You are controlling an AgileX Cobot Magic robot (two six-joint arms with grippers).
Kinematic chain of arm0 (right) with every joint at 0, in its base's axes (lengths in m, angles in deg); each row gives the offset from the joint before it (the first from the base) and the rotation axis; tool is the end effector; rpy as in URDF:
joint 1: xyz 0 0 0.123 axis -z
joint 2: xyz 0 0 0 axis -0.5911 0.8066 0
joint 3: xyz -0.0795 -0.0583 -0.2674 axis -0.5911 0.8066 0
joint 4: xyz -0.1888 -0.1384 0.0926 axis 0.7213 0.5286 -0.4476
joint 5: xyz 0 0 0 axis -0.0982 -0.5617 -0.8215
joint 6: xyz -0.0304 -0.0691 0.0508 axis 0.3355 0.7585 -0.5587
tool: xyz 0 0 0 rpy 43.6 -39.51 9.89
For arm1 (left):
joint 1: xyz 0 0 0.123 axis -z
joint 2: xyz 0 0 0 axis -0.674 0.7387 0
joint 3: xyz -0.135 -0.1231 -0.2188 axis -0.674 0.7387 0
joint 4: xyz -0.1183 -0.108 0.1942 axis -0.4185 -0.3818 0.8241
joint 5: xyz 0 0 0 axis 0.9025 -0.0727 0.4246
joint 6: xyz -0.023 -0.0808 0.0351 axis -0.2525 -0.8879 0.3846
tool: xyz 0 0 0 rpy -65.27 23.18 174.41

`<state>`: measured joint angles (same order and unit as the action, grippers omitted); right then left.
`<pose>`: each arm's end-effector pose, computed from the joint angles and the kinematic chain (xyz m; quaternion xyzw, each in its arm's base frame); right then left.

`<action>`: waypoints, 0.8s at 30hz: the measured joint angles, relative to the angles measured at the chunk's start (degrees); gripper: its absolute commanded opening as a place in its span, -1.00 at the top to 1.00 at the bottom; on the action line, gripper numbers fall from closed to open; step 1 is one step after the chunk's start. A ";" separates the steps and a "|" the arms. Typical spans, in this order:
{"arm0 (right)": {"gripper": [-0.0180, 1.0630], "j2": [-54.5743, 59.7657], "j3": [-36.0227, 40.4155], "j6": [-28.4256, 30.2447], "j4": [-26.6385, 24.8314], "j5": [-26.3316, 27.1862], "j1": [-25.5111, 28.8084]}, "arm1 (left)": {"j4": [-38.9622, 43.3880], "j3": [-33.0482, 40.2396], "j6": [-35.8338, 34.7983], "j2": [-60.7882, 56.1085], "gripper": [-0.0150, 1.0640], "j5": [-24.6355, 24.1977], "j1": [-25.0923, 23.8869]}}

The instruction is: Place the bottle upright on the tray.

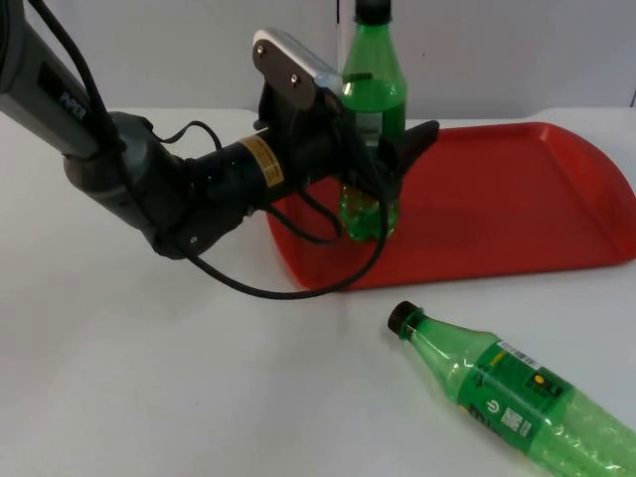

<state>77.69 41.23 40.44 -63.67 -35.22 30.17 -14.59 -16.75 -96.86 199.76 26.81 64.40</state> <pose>-0.0069 -0.0052 0.2804 -0.0306 0.8540 0.0087 0.5193 0.4214 -0.2210 0.0710 0.3468 0.5875 -0.2803 0.6753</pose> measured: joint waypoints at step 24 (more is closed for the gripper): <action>-0.98 0.00 0.00 0.00 0.00 0.00 0.00 | 21.02 0.00 -16.75 -4.17 -0.98 -2.59 -6.61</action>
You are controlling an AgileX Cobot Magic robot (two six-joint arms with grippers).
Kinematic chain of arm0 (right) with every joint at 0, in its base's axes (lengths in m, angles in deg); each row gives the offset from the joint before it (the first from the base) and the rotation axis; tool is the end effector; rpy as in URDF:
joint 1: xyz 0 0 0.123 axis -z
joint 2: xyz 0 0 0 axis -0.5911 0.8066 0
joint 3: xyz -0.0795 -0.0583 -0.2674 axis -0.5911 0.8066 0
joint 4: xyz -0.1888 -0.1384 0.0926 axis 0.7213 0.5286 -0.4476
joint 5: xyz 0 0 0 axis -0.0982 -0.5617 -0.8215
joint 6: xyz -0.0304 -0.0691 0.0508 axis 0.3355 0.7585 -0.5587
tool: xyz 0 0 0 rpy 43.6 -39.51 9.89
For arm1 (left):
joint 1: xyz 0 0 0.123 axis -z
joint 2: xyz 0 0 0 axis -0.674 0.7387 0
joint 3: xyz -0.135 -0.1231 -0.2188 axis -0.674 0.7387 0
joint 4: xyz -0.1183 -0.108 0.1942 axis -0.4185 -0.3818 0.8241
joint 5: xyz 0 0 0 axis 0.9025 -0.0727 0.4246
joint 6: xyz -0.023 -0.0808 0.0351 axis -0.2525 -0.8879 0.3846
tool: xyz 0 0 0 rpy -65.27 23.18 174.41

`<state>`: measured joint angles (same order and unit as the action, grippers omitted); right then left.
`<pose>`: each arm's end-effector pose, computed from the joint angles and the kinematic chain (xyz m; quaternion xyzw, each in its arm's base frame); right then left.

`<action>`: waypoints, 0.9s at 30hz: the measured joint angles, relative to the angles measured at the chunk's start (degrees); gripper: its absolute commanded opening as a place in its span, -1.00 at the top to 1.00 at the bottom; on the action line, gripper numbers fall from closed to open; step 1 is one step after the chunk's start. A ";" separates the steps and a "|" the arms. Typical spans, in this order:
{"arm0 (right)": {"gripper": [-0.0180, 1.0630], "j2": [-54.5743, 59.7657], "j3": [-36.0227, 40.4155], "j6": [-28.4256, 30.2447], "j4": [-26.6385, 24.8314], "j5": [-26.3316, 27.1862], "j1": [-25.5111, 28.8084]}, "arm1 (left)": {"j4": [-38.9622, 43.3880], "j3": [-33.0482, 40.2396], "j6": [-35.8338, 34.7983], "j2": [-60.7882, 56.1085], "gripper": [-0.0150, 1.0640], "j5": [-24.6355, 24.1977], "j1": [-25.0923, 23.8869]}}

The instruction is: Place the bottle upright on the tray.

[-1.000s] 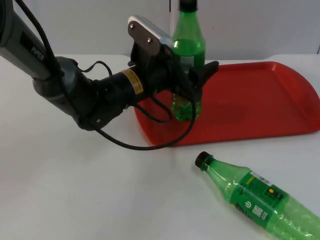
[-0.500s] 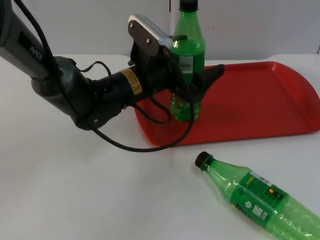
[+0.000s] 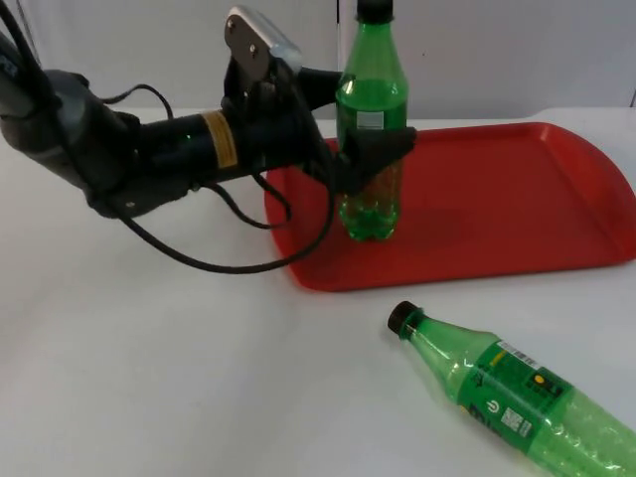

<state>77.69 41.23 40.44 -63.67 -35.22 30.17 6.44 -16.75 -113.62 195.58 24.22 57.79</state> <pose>-0.0069 -0.0052 0.2804 -0.0306 0.8540 0.0087 0.5193 0.4255 -0.1872 0.0895 0.3939 0.6065 -0.3474 0.5970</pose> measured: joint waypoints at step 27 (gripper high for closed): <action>-0.98 0.00 0.00 0.00 0.00 0.00 0.00 | 23.82 0.00 -15.48 -5.20 -0.98 -7.64 -8.78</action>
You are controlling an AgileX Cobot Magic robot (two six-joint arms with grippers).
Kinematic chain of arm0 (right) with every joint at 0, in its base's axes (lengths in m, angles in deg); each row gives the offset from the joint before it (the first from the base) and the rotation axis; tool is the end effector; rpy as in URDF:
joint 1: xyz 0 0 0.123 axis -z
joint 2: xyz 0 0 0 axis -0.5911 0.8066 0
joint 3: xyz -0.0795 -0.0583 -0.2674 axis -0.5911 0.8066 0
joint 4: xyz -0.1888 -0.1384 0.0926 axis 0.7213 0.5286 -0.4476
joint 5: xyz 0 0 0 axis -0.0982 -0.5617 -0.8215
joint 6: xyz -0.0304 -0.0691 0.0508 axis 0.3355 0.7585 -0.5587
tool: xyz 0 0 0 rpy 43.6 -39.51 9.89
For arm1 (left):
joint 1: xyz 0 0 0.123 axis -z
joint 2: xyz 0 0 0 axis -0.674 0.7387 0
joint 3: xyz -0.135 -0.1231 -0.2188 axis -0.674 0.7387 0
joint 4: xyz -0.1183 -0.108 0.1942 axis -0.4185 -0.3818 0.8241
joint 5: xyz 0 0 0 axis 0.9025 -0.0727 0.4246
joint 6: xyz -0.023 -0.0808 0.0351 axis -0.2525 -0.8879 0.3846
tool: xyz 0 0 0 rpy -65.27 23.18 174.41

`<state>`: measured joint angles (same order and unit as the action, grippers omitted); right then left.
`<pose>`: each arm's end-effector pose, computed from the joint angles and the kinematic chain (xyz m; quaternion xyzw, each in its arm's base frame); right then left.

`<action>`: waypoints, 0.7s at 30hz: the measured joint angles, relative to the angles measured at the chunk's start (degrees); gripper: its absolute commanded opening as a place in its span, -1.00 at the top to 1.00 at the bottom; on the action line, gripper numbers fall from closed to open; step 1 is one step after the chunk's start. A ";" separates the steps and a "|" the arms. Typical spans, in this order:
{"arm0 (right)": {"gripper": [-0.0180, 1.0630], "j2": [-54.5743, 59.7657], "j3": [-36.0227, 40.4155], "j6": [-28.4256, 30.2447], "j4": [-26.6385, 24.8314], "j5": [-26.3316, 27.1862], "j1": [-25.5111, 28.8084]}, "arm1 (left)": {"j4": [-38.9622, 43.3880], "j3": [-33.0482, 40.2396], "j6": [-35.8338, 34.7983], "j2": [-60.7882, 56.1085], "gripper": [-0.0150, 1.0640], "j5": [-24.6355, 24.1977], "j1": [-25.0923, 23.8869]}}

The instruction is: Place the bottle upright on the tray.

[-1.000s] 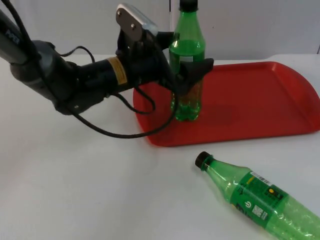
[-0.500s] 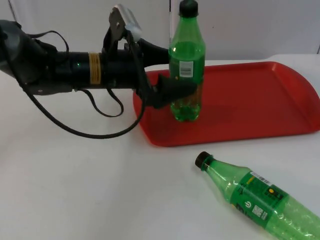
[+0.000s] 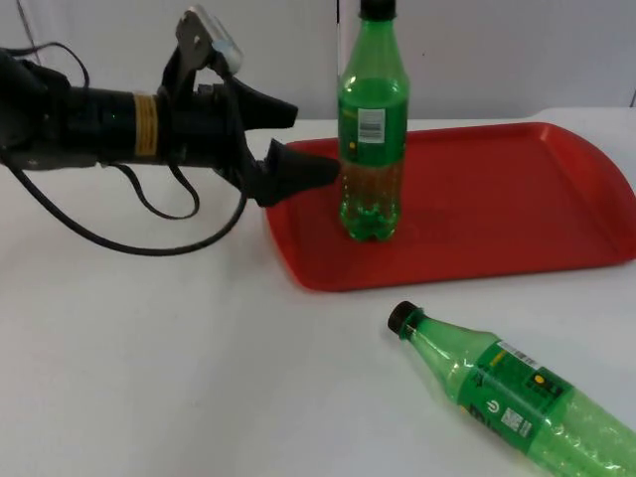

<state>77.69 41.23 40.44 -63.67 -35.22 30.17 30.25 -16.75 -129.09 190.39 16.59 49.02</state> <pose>-0.0069 -0.0052 0.2804 -0.0306 0.8540 0.0087 0.5193 0.4319 -0.1256 0.1021 0.4490 0.6716 -0.3177 0.4964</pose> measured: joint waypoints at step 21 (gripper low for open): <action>-0.98 0.00 0.00 0.00 0.00 0.00 0.00 | 19.90 0.00 -38.85 -24.05 -0.98 -1.43 -9.24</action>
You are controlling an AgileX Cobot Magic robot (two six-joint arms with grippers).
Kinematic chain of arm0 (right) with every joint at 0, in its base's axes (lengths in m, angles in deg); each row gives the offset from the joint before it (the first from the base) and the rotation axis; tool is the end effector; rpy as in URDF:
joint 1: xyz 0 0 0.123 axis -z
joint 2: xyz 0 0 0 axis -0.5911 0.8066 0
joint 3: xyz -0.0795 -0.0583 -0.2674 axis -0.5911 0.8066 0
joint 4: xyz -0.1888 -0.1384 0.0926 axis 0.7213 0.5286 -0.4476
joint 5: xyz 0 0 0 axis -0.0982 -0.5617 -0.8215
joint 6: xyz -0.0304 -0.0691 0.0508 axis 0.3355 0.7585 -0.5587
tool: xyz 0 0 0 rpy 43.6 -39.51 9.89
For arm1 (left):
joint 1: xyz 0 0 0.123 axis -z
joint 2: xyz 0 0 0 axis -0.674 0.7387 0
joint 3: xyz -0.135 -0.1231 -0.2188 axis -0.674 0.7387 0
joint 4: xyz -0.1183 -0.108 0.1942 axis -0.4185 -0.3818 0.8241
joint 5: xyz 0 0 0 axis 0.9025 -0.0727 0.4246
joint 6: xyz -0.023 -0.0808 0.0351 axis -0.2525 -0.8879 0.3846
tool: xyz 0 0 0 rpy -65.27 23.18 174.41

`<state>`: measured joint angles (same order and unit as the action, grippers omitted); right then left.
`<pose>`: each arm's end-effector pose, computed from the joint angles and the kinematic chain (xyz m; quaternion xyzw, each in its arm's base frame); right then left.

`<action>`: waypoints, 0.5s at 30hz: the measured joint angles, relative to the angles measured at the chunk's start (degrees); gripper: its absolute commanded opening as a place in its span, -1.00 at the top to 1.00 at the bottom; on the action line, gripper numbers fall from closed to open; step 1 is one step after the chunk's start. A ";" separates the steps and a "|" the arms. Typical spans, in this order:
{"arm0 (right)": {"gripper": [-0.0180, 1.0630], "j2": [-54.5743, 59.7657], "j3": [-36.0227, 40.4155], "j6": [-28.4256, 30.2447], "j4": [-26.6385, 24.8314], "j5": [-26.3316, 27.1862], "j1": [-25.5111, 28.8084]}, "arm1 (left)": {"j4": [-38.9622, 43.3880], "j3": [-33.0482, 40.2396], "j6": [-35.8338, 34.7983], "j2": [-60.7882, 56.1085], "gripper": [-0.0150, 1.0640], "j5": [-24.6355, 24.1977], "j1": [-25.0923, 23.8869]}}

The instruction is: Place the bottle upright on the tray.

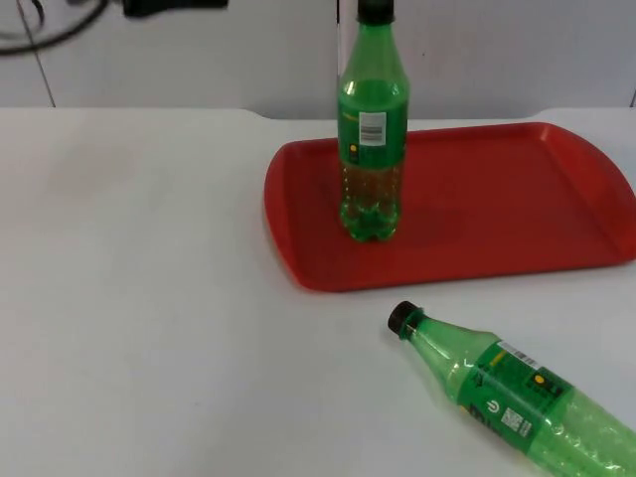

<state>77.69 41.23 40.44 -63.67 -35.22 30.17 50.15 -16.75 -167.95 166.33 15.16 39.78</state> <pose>-0.0069 -0.0052 0.2804 -0.0306 0.8540 0.0087 0.5193 0.4071 -0.0558 0.2603 0.3540 0.7423 -0.3056 0.4799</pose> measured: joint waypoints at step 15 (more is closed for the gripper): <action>-0.98 0.00 0.00 -0.10 0.00 0.00 0.00 | 1.29 0.00 3.90 -24.69 -0.97 -22.56 0.00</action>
<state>77.69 41.23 40.34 -63.67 -35.22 30.17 51.44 -16.75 -164.05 141.64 -7.40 39.78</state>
